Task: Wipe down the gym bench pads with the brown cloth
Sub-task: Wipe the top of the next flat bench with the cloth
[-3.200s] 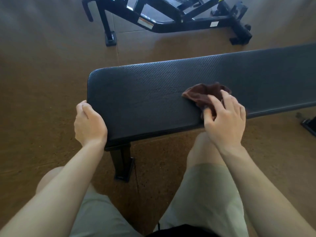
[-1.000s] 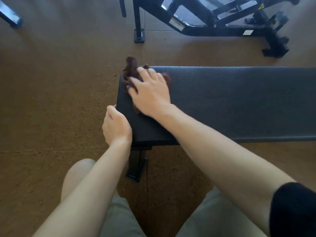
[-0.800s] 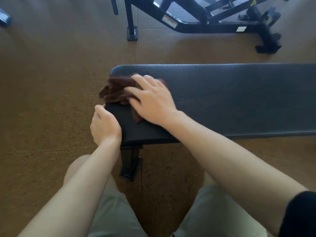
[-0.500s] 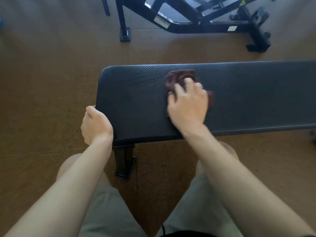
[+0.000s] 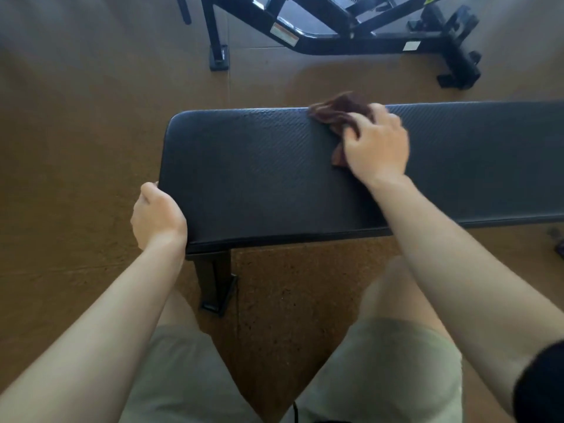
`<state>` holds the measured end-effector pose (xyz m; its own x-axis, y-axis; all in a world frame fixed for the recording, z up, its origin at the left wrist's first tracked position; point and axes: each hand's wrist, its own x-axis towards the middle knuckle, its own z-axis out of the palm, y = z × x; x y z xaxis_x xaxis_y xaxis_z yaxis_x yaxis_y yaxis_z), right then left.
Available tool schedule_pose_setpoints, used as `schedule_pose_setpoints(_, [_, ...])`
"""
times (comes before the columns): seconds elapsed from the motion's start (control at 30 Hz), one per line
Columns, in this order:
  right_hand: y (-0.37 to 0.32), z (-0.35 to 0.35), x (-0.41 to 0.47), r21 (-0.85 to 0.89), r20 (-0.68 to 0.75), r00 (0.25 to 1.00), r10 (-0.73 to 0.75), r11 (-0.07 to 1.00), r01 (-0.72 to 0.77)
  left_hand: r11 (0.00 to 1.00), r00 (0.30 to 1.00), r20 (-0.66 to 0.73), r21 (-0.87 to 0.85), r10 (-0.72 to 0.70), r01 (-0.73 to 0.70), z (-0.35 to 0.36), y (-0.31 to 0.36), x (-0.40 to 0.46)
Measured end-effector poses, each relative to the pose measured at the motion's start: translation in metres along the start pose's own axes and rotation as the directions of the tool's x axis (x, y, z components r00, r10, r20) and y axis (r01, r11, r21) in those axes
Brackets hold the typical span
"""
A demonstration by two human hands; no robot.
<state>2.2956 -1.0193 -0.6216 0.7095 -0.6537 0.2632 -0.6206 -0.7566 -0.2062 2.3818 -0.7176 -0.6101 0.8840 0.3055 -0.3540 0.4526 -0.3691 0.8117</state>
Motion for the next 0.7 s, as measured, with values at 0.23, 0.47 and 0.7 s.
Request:
schedule_pose_setpoints(0.23, [0.051,-0.01,-0.004,-0.082,-0.026,0.919,0.393,0.916,-0.394,1.0,1.0,0.028,-0.017,0.008,-0.008,-0.002,-0.001,0.001])
schedule_pose_setpoints(0.47, [-0.065,0.016,0.035,-0.043,0.038,0.98,0.193,0.98,-0.192,0.999,1.0,0.03,-0.05,0.004,-0.002,0.001,-0.007,0.008])
schedule_pose_setpoints(0.7, [-0.225,0.039,-0.018,0.119,0.181,0.853,-0.49,0.872,0.475,0.996,1.0,0.014,-0.086,-0.008,0.009,0.001,-0.008,0.01])
